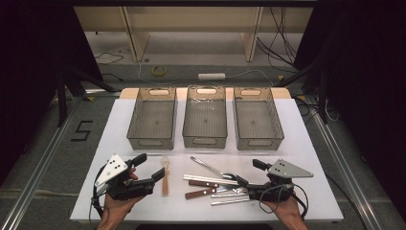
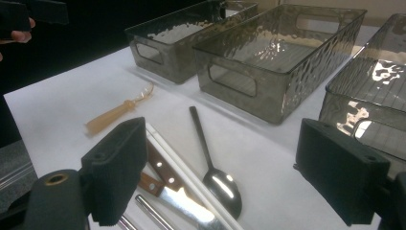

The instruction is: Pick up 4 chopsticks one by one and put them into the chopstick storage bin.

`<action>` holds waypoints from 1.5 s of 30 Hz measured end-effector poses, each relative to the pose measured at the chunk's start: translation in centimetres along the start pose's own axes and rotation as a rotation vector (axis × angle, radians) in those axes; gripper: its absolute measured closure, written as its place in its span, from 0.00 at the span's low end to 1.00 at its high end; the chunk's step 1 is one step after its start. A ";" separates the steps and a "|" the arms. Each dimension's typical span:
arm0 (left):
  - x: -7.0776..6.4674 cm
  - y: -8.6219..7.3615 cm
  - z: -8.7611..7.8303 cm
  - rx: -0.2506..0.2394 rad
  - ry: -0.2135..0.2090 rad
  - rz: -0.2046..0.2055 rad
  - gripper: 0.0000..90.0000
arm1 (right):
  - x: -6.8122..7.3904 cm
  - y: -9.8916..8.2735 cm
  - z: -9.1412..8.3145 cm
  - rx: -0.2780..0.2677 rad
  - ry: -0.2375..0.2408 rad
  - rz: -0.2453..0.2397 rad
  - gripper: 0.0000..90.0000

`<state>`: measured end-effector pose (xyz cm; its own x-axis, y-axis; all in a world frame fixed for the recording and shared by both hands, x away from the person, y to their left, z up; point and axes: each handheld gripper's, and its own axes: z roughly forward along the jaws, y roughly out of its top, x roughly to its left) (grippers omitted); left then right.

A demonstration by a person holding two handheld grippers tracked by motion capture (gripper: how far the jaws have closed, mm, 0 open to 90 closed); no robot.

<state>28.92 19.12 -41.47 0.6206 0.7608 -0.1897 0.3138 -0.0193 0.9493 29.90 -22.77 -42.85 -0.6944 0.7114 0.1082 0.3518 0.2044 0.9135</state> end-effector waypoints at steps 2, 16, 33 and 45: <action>0.0 0.0 0.0 0.000 -0.001 -0.002 0.18 | 0.0 0.1 0.0 0.006 0.000 -0.006 0.23; 0.0 0.0 0.1 0.002 0.000 -0.005 0.18 | -1.0 2.0 0.8 0.143 0.041 -0.082 0.30; 0.0 0.0 0.1 0.001 0.001 -0.005 0.18 | -2.6 3.9 5.1 0.576 0.154 -0.236 0.50; 0.0 0.0 0.0 0.001 0.000 -0.005 0.18 | -2.7 2.8 8.0 0.746 0.199 -0.306 0.69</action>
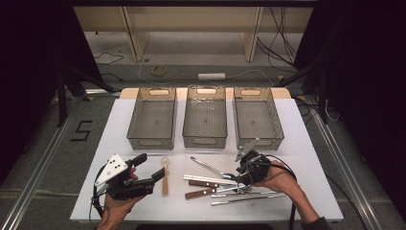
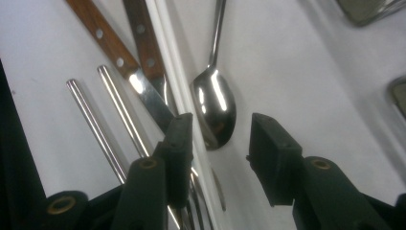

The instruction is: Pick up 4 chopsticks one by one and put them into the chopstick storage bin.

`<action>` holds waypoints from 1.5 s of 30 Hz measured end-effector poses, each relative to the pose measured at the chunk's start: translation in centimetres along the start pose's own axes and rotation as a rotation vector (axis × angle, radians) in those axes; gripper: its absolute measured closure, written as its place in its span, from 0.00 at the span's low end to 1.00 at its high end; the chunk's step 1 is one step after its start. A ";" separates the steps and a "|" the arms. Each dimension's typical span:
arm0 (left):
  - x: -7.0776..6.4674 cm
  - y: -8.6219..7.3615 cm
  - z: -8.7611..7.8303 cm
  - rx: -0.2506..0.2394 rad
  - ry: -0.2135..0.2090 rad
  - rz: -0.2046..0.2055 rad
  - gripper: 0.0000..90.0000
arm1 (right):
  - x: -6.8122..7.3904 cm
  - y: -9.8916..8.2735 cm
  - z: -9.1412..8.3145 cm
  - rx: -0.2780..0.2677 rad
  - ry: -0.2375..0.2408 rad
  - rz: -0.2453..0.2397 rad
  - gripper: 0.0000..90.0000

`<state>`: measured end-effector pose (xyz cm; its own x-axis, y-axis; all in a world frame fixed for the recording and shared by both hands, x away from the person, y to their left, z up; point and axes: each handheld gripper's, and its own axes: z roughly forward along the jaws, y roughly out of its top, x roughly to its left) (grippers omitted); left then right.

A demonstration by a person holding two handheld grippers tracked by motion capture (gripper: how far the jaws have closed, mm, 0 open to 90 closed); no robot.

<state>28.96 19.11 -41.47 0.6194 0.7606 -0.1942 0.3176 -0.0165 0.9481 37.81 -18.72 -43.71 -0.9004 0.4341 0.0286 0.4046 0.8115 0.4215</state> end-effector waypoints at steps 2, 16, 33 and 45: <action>0.0 0.0 0.0 0.000 0.000 0.000 0.18 | 0.0 0.0 0.1 0.011 0.005 -0.008 0.70; 0.0 0.0 0.0 0.000 -0.001 0.002 0.18 | 0.1 0.3 0.9 0.071 0.022 -0.048 0.81; 0.0 0.0 0.1 0.001 -0.002 0.005 0.18 | -0.2 0.2 1.0 0.138 0.060 -0.043 0.86; 0.0 0.0 0.1 0.001 -0.003 0.002 0.18 | -0.2 0.4 1.2 0.162 0.091 -0.042 0.91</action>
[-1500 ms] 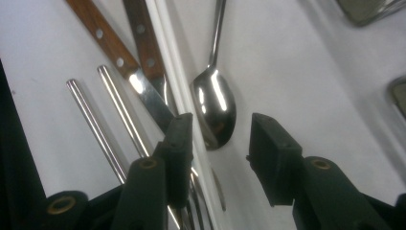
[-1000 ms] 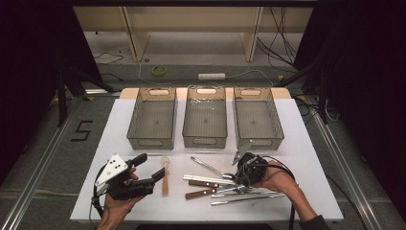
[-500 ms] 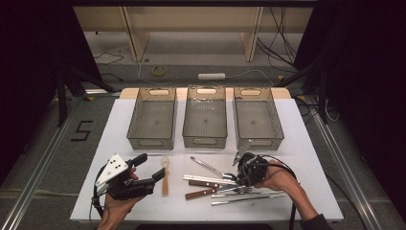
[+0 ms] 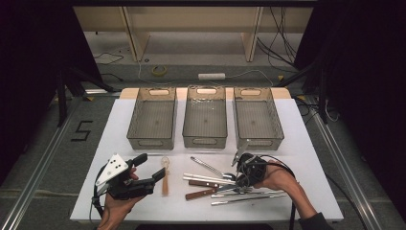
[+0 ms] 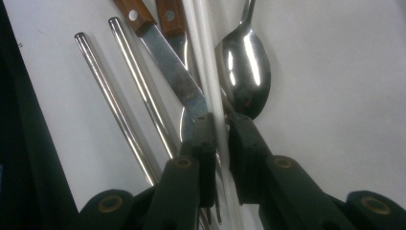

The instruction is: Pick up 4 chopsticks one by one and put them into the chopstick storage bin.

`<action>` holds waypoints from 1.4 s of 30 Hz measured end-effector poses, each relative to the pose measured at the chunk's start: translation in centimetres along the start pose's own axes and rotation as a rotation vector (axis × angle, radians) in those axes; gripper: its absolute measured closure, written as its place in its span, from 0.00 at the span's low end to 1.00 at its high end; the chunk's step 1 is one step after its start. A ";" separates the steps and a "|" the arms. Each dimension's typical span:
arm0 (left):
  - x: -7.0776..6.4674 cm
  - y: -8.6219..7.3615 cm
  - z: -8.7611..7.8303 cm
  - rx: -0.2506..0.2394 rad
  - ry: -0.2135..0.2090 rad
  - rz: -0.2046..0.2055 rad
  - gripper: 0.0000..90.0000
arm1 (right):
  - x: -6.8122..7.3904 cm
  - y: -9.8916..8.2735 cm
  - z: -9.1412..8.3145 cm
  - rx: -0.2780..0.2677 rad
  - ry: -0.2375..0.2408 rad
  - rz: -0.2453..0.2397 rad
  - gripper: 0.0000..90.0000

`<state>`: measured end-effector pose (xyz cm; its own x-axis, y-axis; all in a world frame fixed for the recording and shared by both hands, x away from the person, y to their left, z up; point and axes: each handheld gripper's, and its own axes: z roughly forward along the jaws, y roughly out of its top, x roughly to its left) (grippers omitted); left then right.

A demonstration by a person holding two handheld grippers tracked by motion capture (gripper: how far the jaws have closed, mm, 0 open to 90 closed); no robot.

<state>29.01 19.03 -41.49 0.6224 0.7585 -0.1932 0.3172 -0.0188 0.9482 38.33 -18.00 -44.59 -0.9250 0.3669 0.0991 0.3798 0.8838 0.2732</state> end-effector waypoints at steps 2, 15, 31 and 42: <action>0.0 0.0 0.0 0.000 0.000 0.001 0.18 | 0.0 0.0 0.0 -0.001 0.000 -0.003 0.93; 0.0 0.1 0.1 0.007 -0.003 0.006 0.18 | 0.6 0.2 -1.0 -0.017 -0.023 -0.067 0.96; -2.0 0.3 7.3 0.279 -0.177 0.138 0.18 | 1.6 0.5 -3.2 -0.080 -0.036 -0.082 0.96; -3.1 0.1 11.6 0.424 -0.245 0.290 0.26 | 2.6 0.9 -4.4 -0.121 -0.034 -0.123 0.96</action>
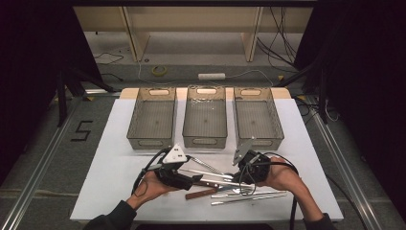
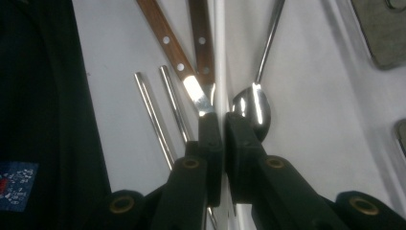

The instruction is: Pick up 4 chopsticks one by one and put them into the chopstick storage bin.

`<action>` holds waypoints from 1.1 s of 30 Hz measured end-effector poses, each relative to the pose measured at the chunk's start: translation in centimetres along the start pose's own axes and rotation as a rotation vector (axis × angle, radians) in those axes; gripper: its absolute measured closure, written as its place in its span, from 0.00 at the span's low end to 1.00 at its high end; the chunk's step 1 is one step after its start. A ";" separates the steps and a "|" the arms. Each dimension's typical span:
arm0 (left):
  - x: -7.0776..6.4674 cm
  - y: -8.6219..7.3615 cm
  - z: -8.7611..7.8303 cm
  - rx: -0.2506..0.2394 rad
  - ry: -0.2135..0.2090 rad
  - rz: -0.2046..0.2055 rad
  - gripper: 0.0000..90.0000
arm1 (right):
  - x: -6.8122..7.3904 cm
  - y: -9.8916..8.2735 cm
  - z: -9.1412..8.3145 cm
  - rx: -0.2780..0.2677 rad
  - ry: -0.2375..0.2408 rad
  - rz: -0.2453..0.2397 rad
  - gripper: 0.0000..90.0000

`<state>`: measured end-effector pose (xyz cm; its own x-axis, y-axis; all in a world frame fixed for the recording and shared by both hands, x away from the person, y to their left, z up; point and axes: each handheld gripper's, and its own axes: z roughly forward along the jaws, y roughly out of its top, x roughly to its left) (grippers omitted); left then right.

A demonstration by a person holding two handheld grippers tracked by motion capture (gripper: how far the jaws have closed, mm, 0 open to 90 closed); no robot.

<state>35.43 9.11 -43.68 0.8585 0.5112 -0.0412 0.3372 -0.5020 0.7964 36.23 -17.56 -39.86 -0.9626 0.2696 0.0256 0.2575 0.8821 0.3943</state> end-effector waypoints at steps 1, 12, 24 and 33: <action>-0.1 0.2 0.3 0.015 -0.012 0.011 0.26 | 0.0 0.0 0.0 0.000 0.000 0.000 0.96; -1.3 0.9 2.0 0.188 -0.024 0.201 0.47 | 0.8 0.6 -0.2 -0.017 0.002 -0.043 0.96; -2.0 0.8 2.3 0.219 -0.042 0.305 0.74 | 1.3 0.9 -0.1 -0.007 0.014 -0.062 0.96; -2.7 1.0 1.6 0.249 -0.078 0.389 0.84 | 1.0 0.7 -0.2 -0.021 0.046 -0.099 0.96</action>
<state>34.07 6.06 -43.74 0.9628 0.2026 0.1787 0.0590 -0.8030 0.5930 35.38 -16.75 -39.38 -0.9863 0.1627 0.0272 0.1591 0.8952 0.4163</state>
